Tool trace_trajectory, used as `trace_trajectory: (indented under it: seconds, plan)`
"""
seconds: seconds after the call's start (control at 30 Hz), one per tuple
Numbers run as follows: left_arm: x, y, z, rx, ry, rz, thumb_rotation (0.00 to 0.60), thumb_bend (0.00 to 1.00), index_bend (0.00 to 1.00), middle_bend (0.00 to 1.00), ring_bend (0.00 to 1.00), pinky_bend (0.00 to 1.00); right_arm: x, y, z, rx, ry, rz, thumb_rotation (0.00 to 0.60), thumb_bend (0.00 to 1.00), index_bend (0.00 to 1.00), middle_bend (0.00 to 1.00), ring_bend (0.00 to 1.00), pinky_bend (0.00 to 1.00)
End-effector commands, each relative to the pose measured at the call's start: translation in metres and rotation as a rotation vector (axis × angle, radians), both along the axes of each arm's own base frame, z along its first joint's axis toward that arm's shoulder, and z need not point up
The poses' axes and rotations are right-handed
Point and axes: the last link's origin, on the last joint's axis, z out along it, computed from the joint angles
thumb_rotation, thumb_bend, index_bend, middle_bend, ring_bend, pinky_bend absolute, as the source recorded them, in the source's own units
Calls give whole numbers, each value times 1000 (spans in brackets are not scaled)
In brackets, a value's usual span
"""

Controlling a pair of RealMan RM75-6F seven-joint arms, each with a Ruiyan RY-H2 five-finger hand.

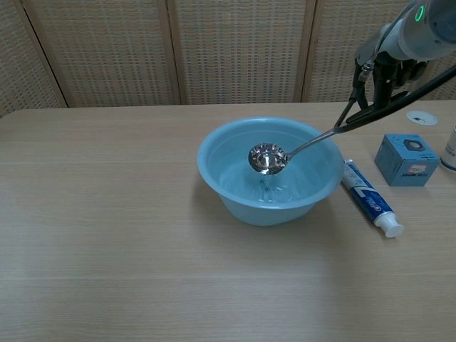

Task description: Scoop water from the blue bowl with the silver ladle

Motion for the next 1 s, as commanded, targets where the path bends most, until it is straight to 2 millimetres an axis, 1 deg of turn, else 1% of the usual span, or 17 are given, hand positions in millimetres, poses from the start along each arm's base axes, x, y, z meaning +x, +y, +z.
trace_trajectory:
  seconds: [0.03,0.57,0.83,1.0]
  plan:
    - [0,0,0,0,0,0,600,0,0,0,0,0,3,0,5,-3,-11,-1,600,840,755,1000,1000,1000]
    - [1,1,-2,-6,5,-1,600,0,0,0,0,0,13,0,34,-21,-17,-39,600,840,756,1000,1000,1000]
    - [0,1,-2,-8,9,4,600,0,0,0,0,0,23,-2,52,-9,-57,-85,600,842,759,1000,1000,1000]
    - [0,2,-3,-10,10,6,600,0,0,0,0,0,25,-3,59,-4,-81,-107,600,842,758,1000,1000,1000]
